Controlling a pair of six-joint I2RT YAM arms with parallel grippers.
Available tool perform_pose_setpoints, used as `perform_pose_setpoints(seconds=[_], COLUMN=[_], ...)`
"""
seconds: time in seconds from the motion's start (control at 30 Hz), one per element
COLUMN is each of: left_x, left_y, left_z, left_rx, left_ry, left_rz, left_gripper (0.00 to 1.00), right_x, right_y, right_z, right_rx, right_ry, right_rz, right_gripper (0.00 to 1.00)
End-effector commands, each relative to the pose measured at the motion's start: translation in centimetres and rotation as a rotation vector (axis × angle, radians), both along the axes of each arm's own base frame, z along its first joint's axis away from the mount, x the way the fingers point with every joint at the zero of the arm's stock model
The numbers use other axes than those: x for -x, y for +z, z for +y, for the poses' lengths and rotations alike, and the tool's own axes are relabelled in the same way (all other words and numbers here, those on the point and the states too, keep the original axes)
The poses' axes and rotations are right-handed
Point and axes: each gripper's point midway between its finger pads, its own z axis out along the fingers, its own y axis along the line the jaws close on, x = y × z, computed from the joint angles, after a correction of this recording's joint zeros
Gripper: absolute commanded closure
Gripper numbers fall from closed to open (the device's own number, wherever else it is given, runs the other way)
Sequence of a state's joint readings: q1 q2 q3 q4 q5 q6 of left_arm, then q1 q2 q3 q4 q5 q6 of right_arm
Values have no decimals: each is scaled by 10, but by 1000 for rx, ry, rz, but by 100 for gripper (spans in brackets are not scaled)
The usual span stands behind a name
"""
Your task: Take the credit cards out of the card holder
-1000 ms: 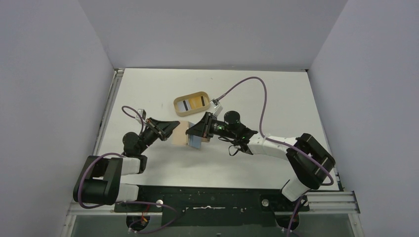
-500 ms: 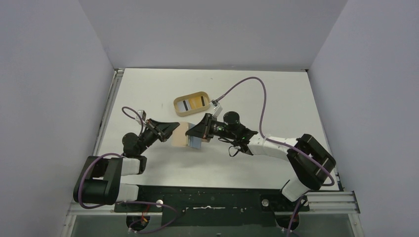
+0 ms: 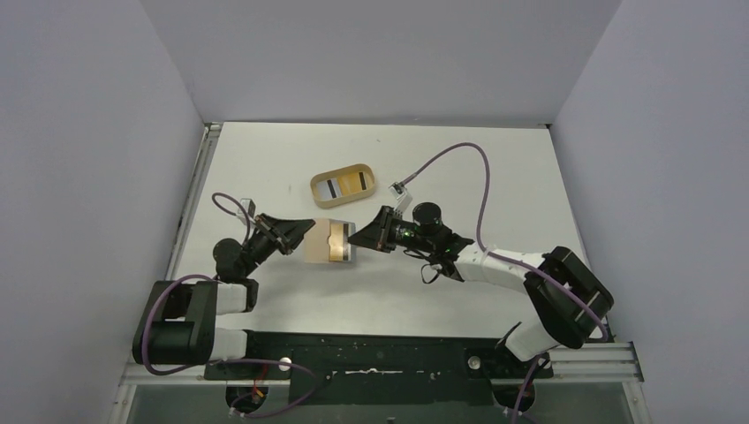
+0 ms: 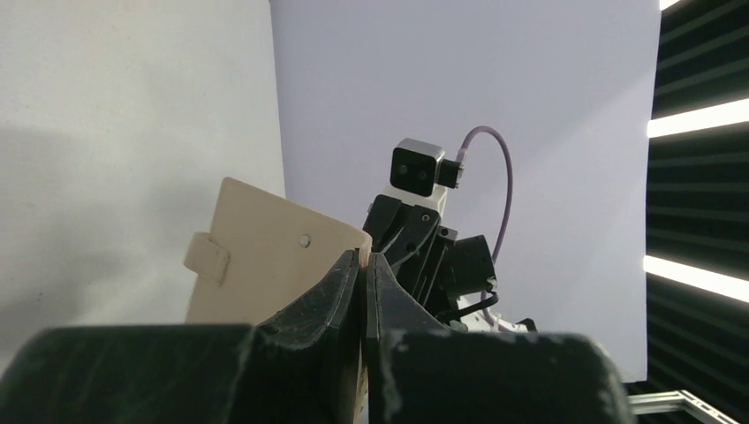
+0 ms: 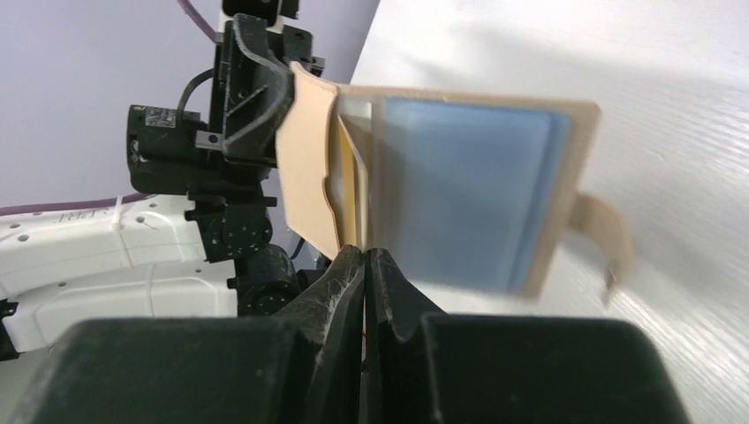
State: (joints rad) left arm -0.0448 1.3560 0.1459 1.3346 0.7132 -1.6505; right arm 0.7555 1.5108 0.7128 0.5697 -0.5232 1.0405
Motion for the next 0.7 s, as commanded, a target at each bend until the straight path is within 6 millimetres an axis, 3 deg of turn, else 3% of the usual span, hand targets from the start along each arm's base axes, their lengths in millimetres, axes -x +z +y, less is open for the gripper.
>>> perform_pose_setpoints(seconds=[0.0, 0.17, 0.33, 0.47, 0.5, 0.67], left_x=[-5, -4, -4, -1, 1, 9], left_y=[21, 14, -2, -18, -22, -35], left_z=[11, 17, 17, 17, 16, 17], left_rx=[17, -14, -83, -141, -153, -213], left_ry=[52, 60, 50, 44, 41, 34], left_rz=[-83, -85, -74, -39, -29, 11], left_gripper=[100, 100, 100, 100, 100, 100], right_x=[-1, -6, -26, -60, -71, -124], right_y=[11, 10, 25, 32, 42, 36], right_z=[-13, -35, -53, -60, -58, -45], right_rx=[-7, 41, 64, 118, 129, 249], right_ry=[-4, -29, -69, -86, -79, -20], right_rz=[-51, -58, -81, -95, -116, -115], right_gripper=[100, 100, 100, 100, 100, 100])
